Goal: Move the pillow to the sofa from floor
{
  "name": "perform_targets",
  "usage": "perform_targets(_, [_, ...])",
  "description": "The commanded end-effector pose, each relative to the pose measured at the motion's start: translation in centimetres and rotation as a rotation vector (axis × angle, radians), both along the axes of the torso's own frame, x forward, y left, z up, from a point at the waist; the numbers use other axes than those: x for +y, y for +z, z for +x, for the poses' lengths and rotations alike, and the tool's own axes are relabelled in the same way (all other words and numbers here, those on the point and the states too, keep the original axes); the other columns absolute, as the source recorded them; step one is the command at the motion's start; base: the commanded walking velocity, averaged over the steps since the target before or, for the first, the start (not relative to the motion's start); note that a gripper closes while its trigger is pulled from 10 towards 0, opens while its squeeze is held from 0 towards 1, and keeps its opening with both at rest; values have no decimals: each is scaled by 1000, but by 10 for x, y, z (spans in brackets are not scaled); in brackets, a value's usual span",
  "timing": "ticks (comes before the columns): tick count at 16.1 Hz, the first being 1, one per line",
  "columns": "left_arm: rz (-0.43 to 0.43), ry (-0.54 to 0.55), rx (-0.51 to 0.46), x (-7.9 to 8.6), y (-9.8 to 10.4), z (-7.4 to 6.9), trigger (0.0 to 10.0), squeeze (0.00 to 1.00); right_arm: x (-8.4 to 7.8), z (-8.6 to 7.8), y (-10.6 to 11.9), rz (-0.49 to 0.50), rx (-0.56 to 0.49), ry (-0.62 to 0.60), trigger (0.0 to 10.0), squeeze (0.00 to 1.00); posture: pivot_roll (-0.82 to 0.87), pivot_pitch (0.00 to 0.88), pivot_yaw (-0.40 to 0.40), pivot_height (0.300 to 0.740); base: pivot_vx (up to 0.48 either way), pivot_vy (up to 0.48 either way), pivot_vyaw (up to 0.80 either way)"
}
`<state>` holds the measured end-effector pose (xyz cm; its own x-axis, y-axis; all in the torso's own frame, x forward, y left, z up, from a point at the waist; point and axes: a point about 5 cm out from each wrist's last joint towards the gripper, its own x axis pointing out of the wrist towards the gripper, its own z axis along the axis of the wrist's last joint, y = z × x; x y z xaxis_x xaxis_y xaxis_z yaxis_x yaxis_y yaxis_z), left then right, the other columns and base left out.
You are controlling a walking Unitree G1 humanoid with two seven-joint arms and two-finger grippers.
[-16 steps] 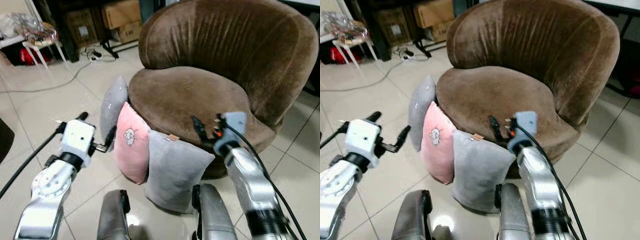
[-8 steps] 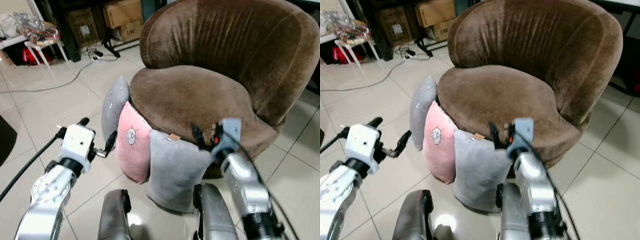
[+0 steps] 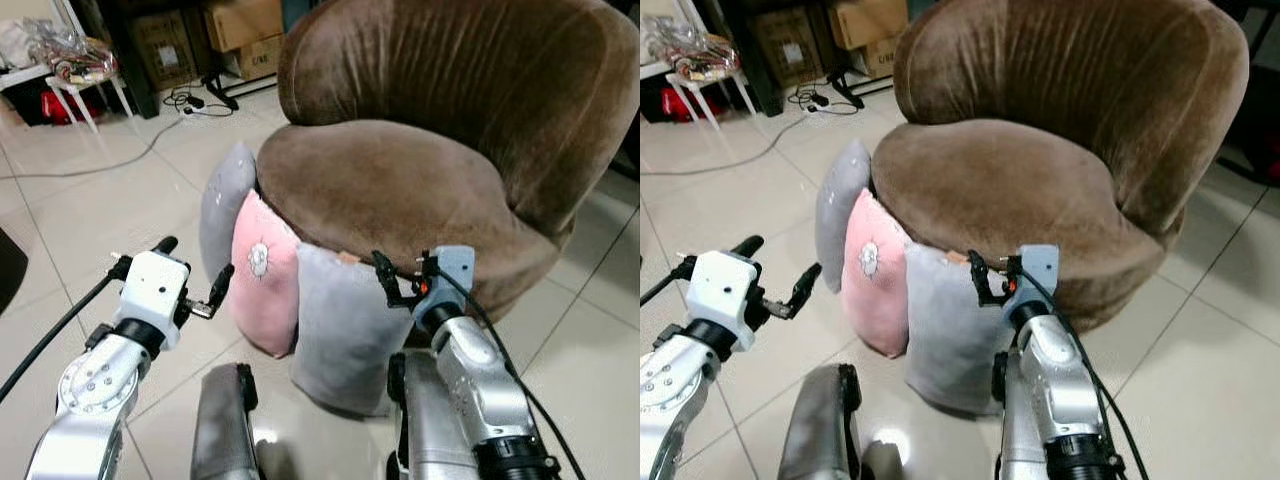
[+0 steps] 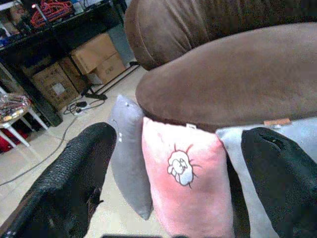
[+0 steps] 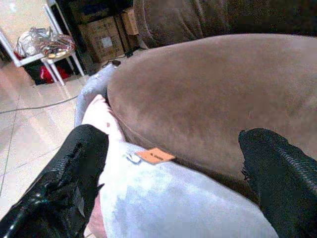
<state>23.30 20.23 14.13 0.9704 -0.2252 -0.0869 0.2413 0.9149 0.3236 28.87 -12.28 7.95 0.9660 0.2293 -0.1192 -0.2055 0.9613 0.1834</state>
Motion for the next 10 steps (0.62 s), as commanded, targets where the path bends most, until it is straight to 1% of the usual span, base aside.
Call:
perform_targets(1, [21, -10, -14, 2, 7, 0, 10000, 0, 2, 4, 5, -9, -32, -9, 10000, 1000, -54, 0, 92, 445, 0, 0, 0])
perform_targets(2, [25, -16, -16, 3, 9, 0, 10000, 0, 3, 7, 7, -14, -53, -12, 10000, 1000, -49, 0, 103, 445, 0, 0, 0])
perform_targets(4, [28, -50, -17, 2, 15, 3, 10000, 0, 6, 23, 5, -63, -27, -11, 10000, 1000, -41, 0, 111, 445, 0, 0, 0])
perform_targets(5, [41, -82, 1, 2, 14, 1, 10000, 0, 7, 32, 1, -132, 5, 13, 10000, 1000, -40, 0, 109, 445, 0, 0, 0])
perform_targets(6, [56, -114, 35, 1, 11, 0, 10000, 0, 10, 39, -5, -229, 58, 67, 10000, 1000, -39, 0, 106, 445, 0, 0, 0])
perform_targets(7, [61, -127, 50, 2, 9, -1, 10000, 0, 11, 42, -7, -273, 75, 96, 10000, 1000, -36, 0, 103, 445, 0, 0, 0])
perform_targets(8, [76, -144, 69, 4, 8, -3, 10000, 0, 14, 47, -11, -342, 102, 154, 10000, 1000, -33, 0, 103, 445, 0, 0, 0])
perform_targets(10, [83, -149, 79, 6, 9, -4, 10000, 0, 16, 51, -12, -382, 113, 177, 10000, 1000, -28, 0, 100, 445, 0, 0, 0])
